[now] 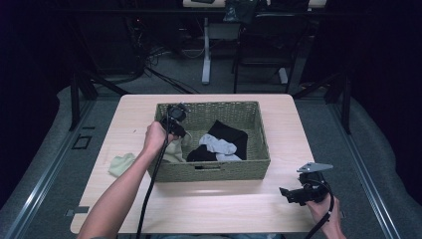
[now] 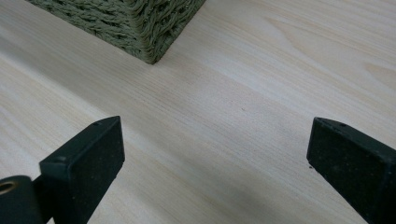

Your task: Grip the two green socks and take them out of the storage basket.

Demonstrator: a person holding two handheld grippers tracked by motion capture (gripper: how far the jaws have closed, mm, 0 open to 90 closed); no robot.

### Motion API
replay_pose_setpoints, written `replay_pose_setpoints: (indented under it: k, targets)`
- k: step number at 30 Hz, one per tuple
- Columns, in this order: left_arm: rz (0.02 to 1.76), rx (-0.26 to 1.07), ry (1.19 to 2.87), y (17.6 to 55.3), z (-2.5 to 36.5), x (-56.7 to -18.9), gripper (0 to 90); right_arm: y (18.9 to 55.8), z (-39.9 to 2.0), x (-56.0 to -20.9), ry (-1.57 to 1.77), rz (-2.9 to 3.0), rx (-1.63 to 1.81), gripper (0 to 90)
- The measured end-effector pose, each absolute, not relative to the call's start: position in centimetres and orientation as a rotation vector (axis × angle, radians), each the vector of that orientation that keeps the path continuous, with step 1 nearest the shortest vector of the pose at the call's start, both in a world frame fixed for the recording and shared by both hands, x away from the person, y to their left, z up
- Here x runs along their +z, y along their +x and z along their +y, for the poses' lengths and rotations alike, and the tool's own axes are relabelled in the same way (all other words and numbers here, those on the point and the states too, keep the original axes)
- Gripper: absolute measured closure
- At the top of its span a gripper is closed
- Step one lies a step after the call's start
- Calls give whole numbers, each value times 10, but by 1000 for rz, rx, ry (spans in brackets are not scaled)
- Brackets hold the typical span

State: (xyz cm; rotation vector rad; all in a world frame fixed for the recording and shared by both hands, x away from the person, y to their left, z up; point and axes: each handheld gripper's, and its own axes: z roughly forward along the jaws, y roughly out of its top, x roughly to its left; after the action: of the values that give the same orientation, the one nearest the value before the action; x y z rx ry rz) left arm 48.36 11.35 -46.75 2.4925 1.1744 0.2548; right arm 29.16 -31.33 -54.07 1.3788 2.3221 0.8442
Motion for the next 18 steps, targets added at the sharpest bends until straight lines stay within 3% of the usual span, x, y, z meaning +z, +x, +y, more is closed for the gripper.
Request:
replay_pose_setpoints:
  k: [18]
  targets:
    - [1081,308,2430,467,126,-409,892,292,-313,-541,1383,2324,842,36]
